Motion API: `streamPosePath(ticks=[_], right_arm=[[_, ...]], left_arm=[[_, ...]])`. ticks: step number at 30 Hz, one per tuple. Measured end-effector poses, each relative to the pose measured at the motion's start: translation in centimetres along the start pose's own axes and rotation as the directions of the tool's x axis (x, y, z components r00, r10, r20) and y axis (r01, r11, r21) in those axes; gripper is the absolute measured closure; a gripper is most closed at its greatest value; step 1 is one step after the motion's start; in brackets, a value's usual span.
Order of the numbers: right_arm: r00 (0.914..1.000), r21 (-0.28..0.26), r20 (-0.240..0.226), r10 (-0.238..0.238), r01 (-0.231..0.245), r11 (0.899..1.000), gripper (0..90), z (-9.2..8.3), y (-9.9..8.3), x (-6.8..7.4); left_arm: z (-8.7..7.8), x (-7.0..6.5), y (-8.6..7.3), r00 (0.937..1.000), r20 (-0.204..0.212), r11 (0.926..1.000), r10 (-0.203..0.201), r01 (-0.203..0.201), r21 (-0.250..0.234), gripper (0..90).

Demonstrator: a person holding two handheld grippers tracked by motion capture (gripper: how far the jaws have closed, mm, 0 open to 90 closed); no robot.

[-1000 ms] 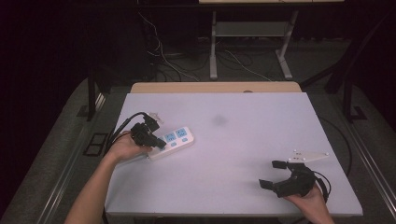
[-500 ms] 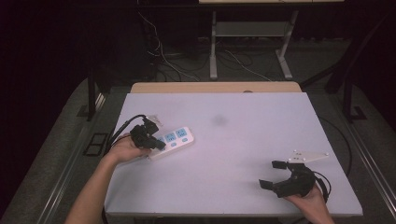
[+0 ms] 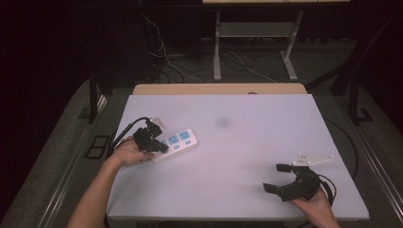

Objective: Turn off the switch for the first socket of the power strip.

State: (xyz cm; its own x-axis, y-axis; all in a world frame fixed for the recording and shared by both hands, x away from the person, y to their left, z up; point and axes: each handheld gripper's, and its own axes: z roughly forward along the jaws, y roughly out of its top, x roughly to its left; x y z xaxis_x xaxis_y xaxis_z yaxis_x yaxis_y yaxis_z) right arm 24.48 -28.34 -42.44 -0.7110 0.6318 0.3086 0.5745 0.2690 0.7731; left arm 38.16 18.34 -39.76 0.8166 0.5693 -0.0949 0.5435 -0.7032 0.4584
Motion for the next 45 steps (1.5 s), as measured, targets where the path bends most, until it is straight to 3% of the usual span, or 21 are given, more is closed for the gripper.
streamPosePath(ticks=[16,23,36,45], right_arm=[[1.0000,-0.008,0.002,0.007,-0.007,1.000,0.4,-0.2,0.0,-0.1],[0.9999,-0.011,0.004,0.009,-0.009,1.000,0.4,-0.2,0.0,-0.2],[0.9999,-0.016,0.006,0.009,-0.009,1.000,0.4,-0.3,0.0,-0.3],[0.9999,-0.021,0.007,0.009,-0.009,1.000,0.4,-0.4,0.0,-0.2]], left_arm=[[-0.1,0.0,-0.2,0.9998,0.001,0.9995,-0.019,0.019,-0.025,89.5],[-0.9,0.0,0.2,0.9994,0.030,0.9969,-0.018,0.020,-0.076,89.4],[-1.9,-0.7,1.1,1.0000,-0.008,0.9969,0.006,-0.006,-0.078,89.3],[-3.3,-1.6,1.7,0.9996,-0.027,0.9934,0.001,-0.004,-0.115,89.2]])
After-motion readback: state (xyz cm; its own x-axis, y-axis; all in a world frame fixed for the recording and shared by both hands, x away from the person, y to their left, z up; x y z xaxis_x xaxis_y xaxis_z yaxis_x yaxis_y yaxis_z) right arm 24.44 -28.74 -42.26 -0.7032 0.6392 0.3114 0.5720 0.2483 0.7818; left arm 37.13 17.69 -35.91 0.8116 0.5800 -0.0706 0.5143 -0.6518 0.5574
